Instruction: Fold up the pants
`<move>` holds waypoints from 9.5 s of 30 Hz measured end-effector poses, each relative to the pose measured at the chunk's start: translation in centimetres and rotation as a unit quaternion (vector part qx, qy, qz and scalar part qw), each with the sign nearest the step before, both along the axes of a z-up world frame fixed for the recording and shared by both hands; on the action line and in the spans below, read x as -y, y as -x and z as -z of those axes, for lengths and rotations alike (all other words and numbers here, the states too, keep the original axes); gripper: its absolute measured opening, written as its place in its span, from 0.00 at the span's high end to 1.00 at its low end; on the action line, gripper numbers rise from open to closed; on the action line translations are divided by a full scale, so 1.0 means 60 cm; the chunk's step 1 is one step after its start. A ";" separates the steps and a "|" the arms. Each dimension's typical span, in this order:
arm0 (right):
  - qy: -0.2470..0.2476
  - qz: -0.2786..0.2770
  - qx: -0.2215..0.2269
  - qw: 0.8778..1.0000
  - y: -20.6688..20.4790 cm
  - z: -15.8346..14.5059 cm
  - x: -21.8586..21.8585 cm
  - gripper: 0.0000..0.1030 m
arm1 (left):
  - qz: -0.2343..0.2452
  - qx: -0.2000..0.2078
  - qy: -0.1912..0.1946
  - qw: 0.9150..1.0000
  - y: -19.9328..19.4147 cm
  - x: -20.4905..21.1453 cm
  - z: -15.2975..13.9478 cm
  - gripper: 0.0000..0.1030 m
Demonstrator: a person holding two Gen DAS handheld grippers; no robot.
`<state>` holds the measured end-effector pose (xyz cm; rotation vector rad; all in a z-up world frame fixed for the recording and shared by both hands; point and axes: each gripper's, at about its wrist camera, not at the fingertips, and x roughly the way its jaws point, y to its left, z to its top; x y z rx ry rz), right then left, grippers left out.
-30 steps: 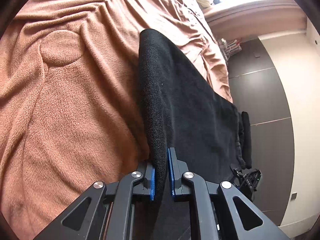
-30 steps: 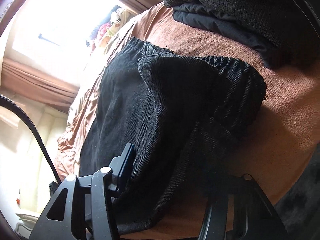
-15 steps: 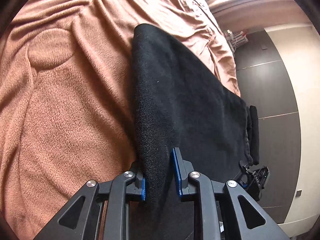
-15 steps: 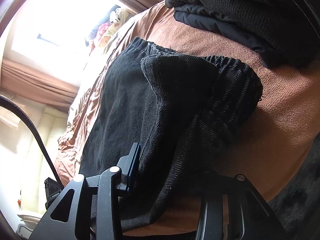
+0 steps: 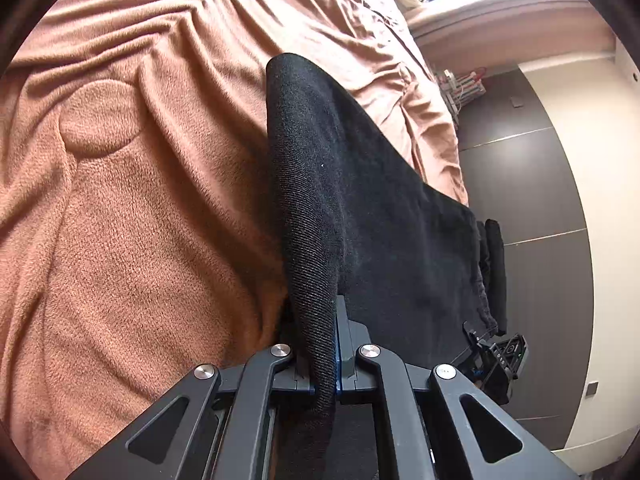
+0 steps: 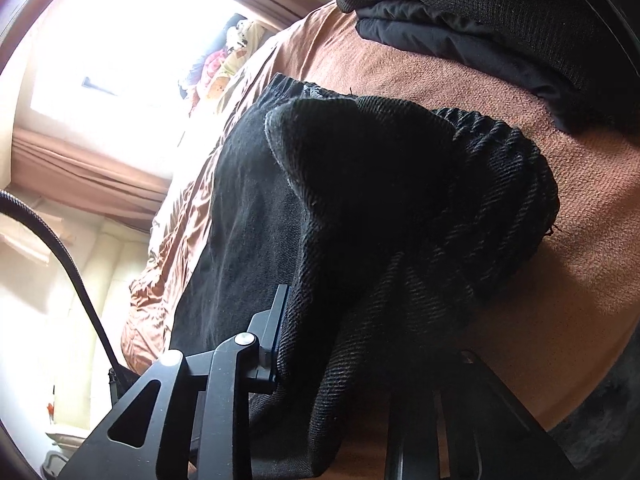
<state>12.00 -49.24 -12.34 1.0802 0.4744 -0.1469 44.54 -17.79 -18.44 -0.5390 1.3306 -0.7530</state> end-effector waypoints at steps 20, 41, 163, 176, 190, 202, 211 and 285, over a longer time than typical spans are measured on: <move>-0.025 -0.068 0.016 0.997 -0.083 -0.057 -0.177 0.78 | -0.086 0.019 0.015 0.996 -0.020 -0.226 -0.058 0.95; 0.011 -0.152 -0.008 0.988 -0.233 -0.085 -0.331 0.78 | -0.163 0.004 0.023 0.986 -0.017 -0.426 -0.025 0.94; 0.090 -0.146 -0.076 0.982 -0.175 0.010 -0.225 0.64 | -0.339 0.023 0.095 0.936 0.210 -0.512 0.038 0.70; 0.206 -0.139 -0.046 0.968 -0.093 -0.103 -0.269 0.63 | -0.363 0.009 0.127 0.923 0.205 -0.537 0.070 0.67; 0.252 -0.228 -0.033 0.940 -0.171 -0.148 -0.394 0.63 | -0.355 0.011 0.145 0.923 0.216 -0.546 0.084 0.67; 0.278 -0.310 -0.071 0.906 -0.297 -0.123 -0.501 0.63 | -0.349 0.024 0.134 0.927 0.218 -0.541 0.078 0.67; 0.292 -0.359 -0.097 0.881 -0.380 -0.102 -0.565 0.73 | -0.349 0.033 0.126 0.928 0.208 -0.536 0.058 0.76; 0.251 -0.356 -0.207 0.876 -0.704 -0.081 -0.547 0.99 | -0.357 0.041 0.138 0.923 0.198 -0.523 0.031 0.79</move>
